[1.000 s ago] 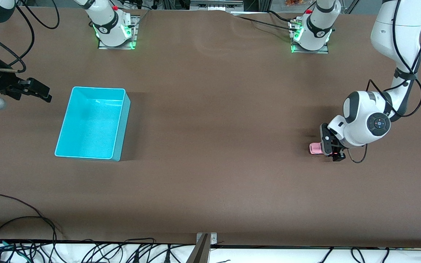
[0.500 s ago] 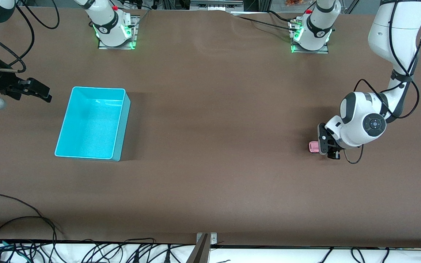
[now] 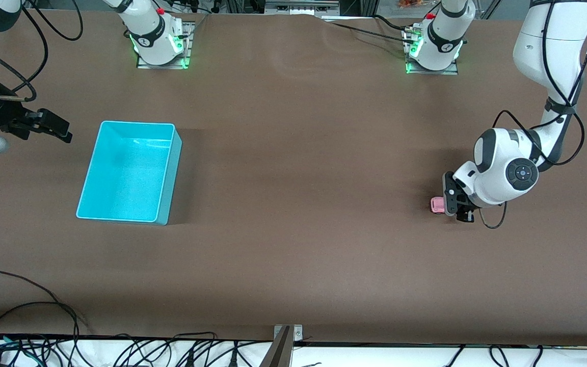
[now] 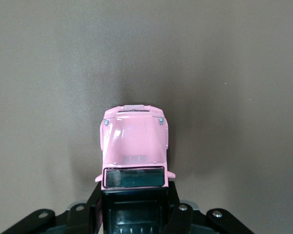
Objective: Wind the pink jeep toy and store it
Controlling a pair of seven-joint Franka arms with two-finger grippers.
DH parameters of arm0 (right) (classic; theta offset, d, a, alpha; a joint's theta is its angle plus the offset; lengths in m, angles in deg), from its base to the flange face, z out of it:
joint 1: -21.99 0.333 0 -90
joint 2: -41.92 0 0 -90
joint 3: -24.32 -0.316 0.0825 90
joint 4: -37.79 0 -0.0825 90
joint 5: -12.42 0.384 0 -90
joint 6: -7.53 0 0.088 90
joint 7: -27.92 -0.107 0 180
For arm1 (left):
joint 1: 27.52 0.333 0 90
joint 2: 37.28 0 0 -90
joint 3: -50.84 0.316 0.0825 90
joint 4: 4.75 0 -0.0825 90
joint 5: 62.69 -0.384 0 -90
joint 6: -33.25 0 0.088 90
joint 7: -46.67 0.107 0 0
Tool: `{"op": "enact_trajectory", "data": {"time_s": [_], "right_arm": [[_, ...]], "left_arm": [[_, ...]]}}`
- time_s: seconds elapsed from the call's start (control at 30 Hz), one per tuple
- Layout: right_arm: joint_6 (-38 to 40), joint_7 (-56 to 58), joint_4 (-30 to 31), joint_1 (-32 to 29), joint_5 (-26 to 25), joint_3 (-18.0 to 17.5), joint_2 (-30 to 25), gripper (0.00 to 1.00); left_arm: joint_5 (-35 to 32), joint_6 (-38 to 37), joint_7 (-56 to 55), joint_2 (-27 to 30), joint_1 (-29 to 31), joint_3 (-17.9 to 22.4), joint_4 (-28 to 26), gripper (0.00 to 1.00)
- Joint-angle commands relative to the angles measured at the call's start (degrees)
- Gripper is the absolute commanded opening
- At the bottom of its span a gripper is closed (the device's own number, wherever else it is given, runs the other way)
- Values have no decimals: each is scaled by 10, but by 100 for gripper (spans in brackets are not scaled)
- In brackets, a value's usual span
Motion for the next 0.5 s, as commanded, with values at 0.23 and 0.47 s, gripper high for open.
{"op": "enact_trajectory", "data": {"time_s": [0.23,0.47], "right_arm": [[4,9,-11,-2,-2,-1,4,100],[4,9,-11,-2,-2,-1,3,100]], "left_arm": [[-10,4,49,-33,27,6,12,6],[-10,4,98,-48,69,6,29,6]]}}
